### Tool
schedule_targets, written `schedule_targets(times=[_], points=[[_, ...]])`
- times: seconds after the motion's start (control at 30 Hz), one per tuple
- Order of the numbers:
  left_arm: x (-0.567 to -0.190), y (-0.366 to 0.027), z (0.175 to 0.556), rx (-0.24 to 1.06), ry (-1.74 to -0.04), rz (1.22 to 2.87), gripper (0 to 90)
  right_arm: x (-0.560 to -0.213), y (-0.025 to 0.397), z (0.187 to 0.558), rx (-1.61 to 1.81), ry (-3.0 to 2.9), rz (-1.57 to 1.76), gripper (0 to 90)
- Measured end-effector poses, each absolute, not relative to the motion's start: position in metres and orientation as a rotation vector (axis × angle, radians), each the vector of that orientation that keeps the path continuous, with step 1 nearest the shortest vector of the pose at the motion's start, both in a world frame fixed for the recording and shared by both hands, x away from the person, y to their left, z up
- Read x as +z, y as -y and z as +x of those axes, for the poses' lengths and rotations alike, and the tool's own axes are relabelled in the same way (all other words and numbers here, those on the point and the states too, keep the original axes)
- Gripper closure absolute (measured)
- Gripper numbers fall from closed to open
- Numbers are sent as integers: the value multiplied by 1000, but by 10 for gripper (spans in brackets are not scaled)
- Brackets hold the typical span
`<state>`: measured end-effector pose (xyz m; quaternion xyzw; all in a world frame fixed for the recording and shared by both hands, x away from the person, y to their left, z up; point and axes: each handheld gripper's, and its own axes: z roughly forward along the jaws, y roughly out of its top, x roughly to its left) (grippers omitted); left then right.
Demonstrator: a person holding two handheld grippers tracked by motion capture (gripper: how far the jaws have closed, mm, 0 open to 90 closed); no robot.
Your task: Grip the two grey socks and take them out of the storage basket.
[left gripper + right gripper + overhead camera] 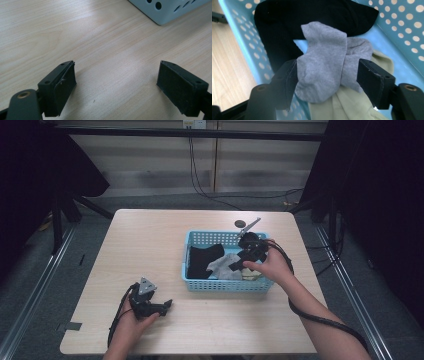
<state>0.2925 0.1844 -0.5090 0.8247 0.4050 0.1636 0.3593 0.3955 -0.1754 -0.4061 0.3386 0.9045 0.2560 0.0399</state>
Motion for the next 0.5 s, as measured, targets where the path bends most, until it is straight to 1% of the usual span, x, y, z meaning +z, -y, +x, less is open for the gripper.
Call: schedule_targets(times=[0.5], points=[[-509, -185, 292, 419, -1039, 2130, 147, -430, 159, 414, 685, -2800, 1025, 418]])
